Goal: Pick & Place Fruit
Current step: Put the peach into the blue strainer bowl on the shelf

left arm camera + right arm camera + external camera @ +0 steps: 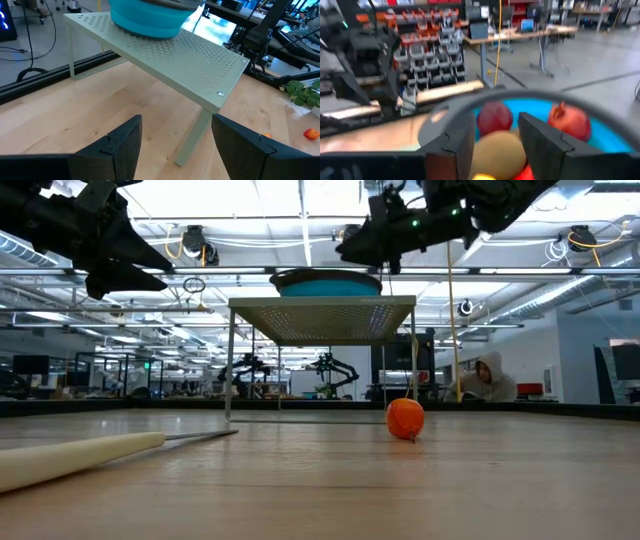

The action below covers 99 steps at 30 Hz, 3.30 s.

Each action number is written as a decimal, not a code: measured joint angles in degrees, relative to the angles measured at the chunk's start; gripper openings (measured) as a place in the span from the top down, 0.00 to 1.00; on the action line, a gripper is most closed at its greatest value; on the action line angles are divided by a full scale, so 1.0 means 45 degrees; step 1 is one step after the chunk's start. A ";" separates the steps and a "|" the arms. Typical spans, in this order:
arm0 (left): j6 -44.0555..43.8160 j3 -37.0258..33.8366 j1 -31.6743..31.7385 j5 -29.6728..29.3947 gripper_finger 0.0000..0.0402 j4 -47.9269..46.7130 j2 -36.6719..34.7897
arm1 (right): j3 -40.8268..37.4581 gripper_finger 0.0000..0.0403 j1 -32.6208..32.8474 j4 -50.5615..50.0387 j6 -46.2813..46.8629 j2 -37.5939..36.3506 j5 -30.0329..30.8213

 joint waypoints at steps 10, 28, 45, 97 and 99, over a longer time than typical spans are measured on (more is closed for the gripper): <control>0.0328 0.0000 0.0000 0.0000 0.40 0.0019 0.0004 | -0.0006 0.91 0.1045 -0.2334 -0.0465 -0.2119 -0.0003; 0.0282 0.0000 0.0002 0.0024 0.40 0.0121 0.0005 | -0.0005 1.00 0.4925 -0.4298 -0.0794 -0.3153 -0.0626; 0.0243 0.0000 0.0000 0.0067 0.40 0.0121 0.0004 | -0.1155 1.00 0.8566 -0.4333 -0.1134 -0.2263 -0.0640; -0.1424 0.0000 0.0000 0.0245 0.40 0.0112 0.0001 | -0.1137 0.87 0.9706 -0.4231 -0.5752 0.3132 0.0735; -0.1428 0.0000 0.0000 0.0248 0.40 0.0112 0.0000 | -0.1133 0.84 0.9711 -0.4216 -0.5751 0.3132 0.0735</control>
